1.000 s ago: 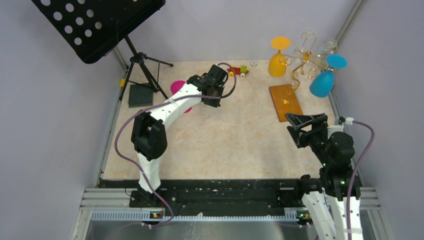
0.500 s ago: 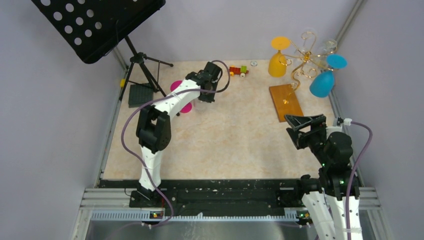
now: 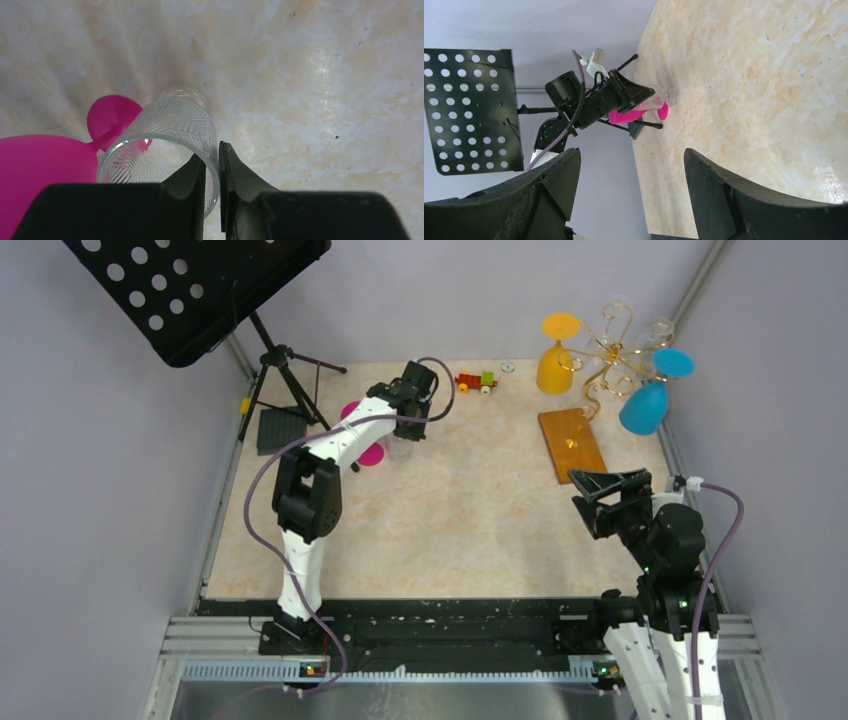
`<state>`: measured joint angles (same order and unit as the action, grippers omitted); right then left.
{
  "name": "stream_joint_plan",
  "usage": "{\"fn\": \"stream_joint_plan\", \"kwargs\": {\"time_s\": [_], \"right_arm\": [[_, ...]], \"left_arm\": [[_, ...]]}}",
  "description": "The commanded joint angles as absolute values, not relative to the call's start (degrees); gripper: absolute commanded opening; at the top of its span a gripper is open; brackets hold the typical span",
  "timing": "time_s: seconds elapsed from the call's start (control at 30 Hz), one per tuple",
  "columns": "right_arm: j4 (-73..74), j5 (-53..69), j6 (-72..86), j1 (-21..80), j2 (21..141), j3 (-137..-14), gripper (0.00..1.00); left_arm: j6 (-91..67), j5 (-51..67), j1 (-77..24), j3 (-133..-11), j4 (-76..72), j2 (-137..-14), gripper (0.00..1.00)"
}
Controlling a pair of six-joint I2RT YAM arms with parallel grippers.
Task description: Take the wine glass off the wine glass rack
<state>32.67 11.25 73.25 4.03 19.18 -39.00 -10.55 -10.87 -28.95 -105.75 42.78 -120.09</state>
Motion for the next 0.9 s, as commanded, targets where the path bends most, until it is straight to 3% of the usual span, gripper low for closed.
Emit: {"fn": "stream_joint_plan", "kwargs": {"time_s": [0.0,0.47,0.87], "right_arm": [[31.72,11.82,73.19,4.43,18.98,-38.99,0.77],[31.35,12.36,73.89,4.42,19.08,-38.44,0.76],[30.32,13.44,74.42,4.41,19.79,-38.18,0.75]], "left_arm": [[-9.84,-11.03,-28.12,-107.23,39.7,-118.83,0.01],[-9.22,-8.17,-27.43,-106.05,38.41,-118.47,0.08],[-9.28,-9.98,-27.4,-105.2,38.2,-116.47,0.41]]}}
